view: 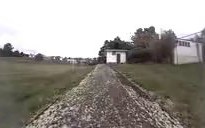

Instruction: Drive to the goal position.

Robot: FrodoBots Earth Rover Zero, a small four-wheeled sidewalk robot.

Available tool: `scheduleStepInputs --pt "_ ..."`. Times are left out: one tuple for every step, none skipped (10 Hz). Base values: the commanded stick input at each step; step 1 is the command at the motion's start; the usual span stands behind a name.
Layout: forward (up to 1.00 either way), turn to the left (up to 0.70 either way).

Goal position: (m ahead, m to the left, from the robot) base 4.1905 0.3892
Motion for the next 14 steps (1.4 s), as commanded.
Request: scheduleStepInputs --pt "1.0 0.0" --pt "1.0 0.0" --pt "1.0 0.0" --pt "1.0 0.0" --pt "1.0 0.0" --pt "1.0 0.0" --pt "1.0 0.0" --pt "1.0 0.0" --pt "1.0 0.0" --pt "1.0 0.0" --pt "1.0 0.0" --pt "1.0 0.0" --pt "1.0 0.0" --pt "1.0 -0.03"
